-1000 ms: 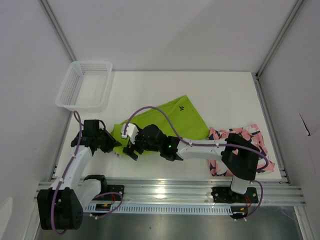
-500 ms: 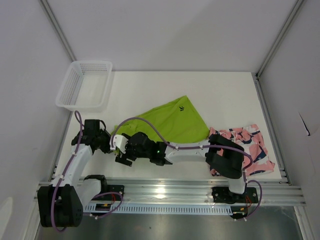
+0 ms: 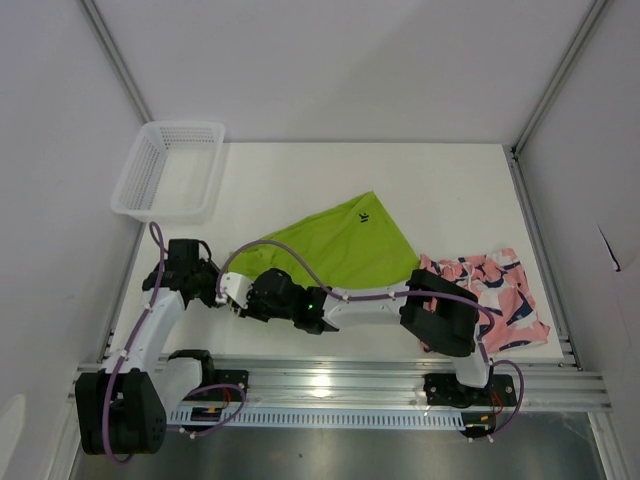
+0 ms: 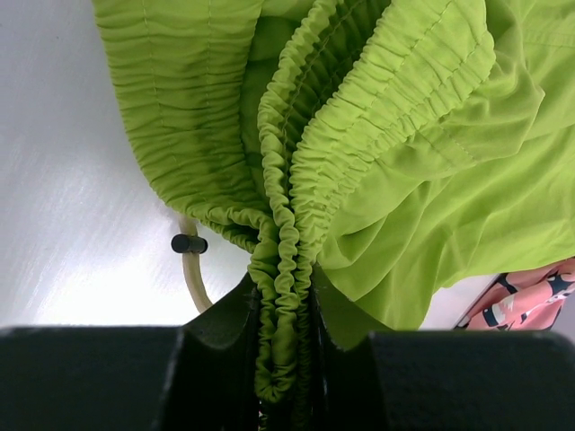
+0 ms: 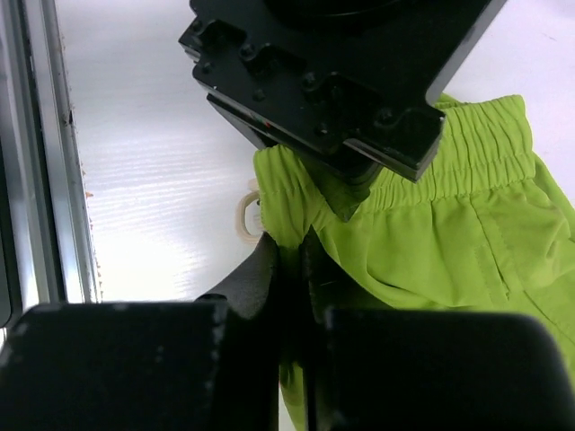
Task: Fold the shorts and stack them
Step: Fold the shorts
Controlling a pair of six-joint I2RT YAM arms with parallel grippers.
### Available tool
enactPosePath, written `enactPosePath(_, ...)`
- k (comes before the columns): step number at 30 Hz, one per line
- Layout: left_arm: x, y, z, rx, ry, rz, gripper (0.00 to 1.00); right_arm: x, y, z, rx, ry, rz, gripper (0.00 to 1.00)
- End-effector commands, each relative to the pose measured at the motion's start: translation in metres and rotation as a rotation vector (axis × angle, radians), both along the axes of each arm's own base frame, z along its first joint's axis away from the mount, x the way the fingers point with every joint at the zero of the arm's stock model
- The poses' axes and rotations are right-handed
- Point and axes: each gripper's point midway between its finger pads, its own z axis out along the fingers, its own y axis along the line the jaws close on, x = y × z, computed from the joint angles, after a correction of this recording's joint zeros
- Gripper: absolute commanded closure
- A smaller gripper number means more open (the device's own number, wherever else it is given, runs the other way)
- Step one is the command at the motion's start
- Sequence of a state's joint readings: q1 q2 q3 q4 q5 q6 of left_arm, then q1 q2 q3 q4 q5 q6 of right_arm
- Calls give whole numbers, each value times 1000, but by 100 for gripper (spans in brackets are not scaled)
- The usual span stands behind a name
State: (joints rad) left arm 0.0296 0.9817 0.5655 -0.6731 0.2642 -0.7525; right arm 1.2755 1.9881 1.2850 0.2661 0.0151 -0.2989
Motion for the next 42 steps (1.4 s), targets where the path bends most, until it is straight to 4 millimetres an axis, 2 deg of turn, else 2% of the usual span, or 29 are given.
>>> enactPosePath(1,0,-7,10,-42,-10,-23,100,5,10,22,64,-44,-15,100)
enactPosePath(4,1,-11,8,-68,-18,-45,95,4,5,20,66,-50,-14,100)
enactPosePath(5,3,-11,7,-72,-29,-52,86,4,3,20,69,-56,-19,100)
enactPosePath(7,4,-14,7,-99,-38,-60,75,4,0,21,74,-63,-21,100)
enactPosePath(8,3,-15,4,-107,-36,-60,60,4,-1,21,75,-67,-19,100)
enactPosePath(11,6,-12,2,-111,-40,-49,29,4,-4,25,90,-79,-21,100)
enactPosePath(12,7,-11,2,-112,-43,-50,26,3,-5,25,90,-84,-18,100)
enactPosePath(20,17,-10,-1,-132,-56,-41,21,1,-9,30,106,-109,-15,100)
enactPosePath(30,19,-9,-26,-148,-95,5,22,-6,-12,38,128,-130,-9,100)
enactPosePath(42,46,11,-23,-89,-213,66,30,-16,-16,37,127,-120,11,100)
